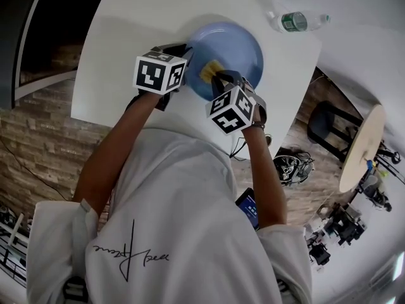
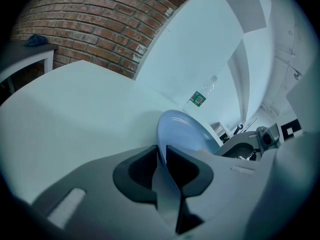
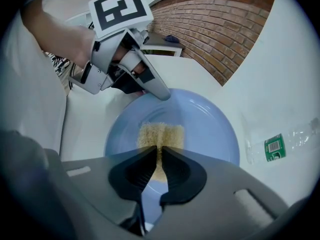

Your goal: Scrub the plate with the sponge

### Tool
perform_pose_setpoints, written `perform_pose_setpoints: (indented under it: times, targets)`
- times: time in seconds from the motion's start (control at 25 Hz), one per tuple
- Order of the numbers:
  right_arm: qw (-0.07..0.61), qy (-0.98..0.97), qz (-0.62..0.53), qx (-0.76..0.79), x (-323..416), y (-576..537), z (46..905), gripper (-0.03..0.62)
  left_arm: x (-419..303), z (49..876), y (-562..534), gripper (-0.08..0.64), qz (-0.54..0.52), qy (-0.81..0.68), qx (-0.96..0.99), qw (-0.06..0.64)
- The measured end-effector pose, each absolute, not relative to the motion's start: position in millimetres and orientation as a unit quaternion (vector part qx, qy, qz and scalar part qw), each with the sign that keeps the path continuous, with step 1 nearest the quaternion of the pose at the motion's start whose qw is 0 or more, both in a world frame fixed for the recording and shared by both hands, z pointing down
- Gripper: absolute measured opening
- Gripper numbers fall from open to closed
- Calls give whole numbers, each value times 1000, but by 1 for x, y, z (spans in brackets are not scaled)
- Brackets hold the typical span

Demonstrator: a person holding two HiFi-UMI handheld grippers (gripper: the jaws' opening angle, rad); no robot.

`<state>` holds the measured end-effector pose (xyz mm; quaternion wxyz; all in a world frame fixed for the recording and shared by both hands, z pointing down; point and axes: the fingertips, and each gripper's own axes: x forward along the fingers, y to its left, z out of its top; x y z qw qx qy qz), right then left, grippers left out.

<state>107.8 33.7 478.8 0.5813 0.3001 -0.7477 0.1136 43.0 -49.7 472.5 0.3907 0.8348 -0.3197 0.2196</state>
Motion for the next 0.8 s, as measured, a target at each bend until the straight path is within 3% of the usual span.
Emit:
perform_pose_setpoints:
  times: [0.52,0.8]
  targets:
    - [564,-753,131,314,104,63,467,38,44,475,-48,72,228,-322,837,380]
    - [520,-761,162,352,107,74,449,38,44,475,-51,87,221,-326,835,385]
